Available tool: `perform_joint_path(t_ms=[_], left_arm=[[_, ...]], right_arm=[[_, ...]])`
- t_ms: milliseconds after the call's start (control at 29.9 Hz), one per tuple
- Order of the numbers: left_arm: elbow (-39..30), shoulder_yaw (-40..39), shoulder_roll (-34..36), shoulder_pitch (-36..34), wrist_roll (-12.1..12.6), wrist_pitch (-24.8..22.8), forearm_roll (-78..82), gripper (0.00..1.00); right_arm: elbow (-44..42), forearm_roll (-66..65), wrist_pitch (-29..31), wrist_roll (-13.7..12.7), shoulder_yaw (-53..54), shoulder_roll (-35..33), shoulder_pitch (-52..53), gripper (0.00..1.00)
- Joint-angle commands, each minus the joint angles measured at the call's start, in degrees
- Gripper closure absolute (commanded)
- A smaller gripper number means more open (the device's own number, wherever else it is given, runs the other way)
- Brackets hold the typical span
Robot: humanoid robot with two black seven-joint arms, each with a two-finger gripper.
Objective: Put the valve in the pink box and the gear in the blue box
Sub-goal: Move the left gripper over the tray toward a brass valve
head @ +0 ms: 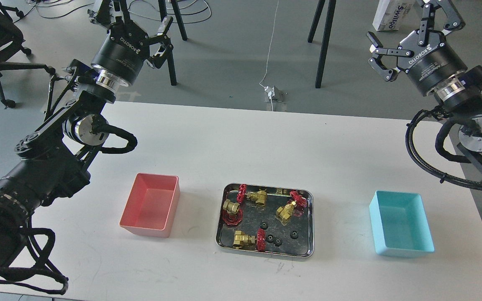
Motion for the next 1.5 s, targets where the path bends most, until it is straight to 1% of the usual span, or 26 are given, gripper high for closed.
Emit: perform_joint_path(t_ms=[0, 200, 267, 334, 401, 468, 568, 635, 735, 902, 969, 1069, 1102, 1136, 1169, 1236, 1269, 1303, 1336, 1370, 1470], left_arm=[[0.0, 0.0, -0.2, 0.1, 0.0, 0.0, 0.0, 0.00], [0.8, -0.6, 0.7, 0.2, 0.0, 0.0, -1.5, 0.00], [2.3, -0.9, 0.6, 2.6, 0.0, 0.0, -2.6, 0.00], [3.1, -1.1, -0.2, 3.0, 0.0, 0.0, -2.8, 0.00], [1.8, -1.7, -2.1, 2.9, 0.0, 0.0, -2.8, 0.00], [-1.9, -4.4, -3.0, 3.0, 0.0, 0.0, -2.9, 0.00], [-7.2, -7.9, -1.2, 3.1, 0.0, 0.0, -2.5, 0.00], [-9.7, -6.6, 1.5, 2.7, 0.0, 0.0, -2.0, 0.00], [-12.5, 1.7, 6.5, 0.1, 0.0, 0.0, -1.9, 0.00], [-20.1, 18.4, 16.3, -10.9, 0.0, 0.0, 3.2, 0.00], [-23.2, 25.9, 19.0, -17.3, 0.0, 0.0, 7.9, 0.00], [-27.1, 42.2, 20.0, -28.5, 0.0, 0.0, 16.4, 0.00], [-28.7, 48.7, 20.0, -32.4, 0.0, 0.0, 19.8, 0.00], [-30.2, 53.8, 19.6, -35.7, 0.0, 0.0, 22.8, 0.00], [-31.7, 58.9, 19.3, -38.6, 0.0, 0.0, 26.5, 0.00], [-34.5, 66.3, 18.0, -42.7, 0.0, 0.0, 33.6, 0.00], [-35.5, 69.2, 17.1, -44.1, 0.0, 0.0, 37.4, 0.00], [-35.9, 72.0, 16.3, -45.3, 0.0, 0.0, 41.5, 0.00], [-36.1, 74.1, 15.7, -46.0, 0.0, 0.2, 45.1, 0.00], [-36.2, 75.9, 15.1, -46.5, 0.0, 2.3, 48.6, 0.00], [-36.3, 80.6, 12.9, -47.1, 0.0, 12.8, 56.7, 0.01]], right_arm=[[0.0, 0.0, 0.0, 0.0, 0.1, 0.3, 0.0, 0.00], [0.0, 0.5, 0.0, 0.0, 2.2, 0.6, 0.0, 0.00], [0.0, 0.5, 0.0, 0.0, 3.6, 0.7, 0.5, 0.00], [0.4, 0.7, 0.0, 0.2, 4.9, 0.3, 0.7, 0.00], [0.5, 1.7, -1.4, 0.2, 7.1, -0.3, 1.1, 0.00], [0.1, 3.8, -3.3, 0.0, 8.5, -1.3, 1.4, 0.00], [-0.1, 5.5, -6.3, -0.1, 8.6, -5.1, 3.2, 0.00], [0.0, 5.6, -7.8, -0.2, 8.8, -7.4, 3.4, 0.00], [0.0, 5.6, -8.9, -0.1, 9.3, -9.5, 3.4, 0.00], [0.6, 5.6, -13.2, -0.3, 8.7, -10.8, 3.5, 0.00], [0.7, 5.6, -13.5, -0.4, 8.6, -10.7, 3.6, 0.00], [0.1, 5.5, -14.4, -0.4, 8.7, -10.3, 4.8, 0.00], [-0.1, 5.5, -15.1, -0.8, 8.6, -10.1, 5.9, 0.00], [-0.2, 5.4, -15.7, -1.8, 8.5, -10.0, 7.1, 0.00], [-0.2, 5.0, -16.2, -3.9, 8.0, -9.2, 8.6, 0.00], [-0.2, 5.1, -16.6, -9.3, 5.2, -6.9, 11.7, 0.00], [-0.4, 5.1, -16.8, -11.3, 3.7, -5.9, 13.9, 0.00], [-1.0, 5.1, -16.8, -12.6, 2.0, -5.1, 16.1, 0.00], [-2.0, 5.3, -16.8, -12.8, 0.5, -4.4, 17.5, 0.00], [-2.8, 5.4, -16.8, -12.8, -0.6, -3.6, 18.5, 0.00], [-5.1, 5.4, -16.9, -12.9, -1.4, -0.1, 19.6, 0.00]])
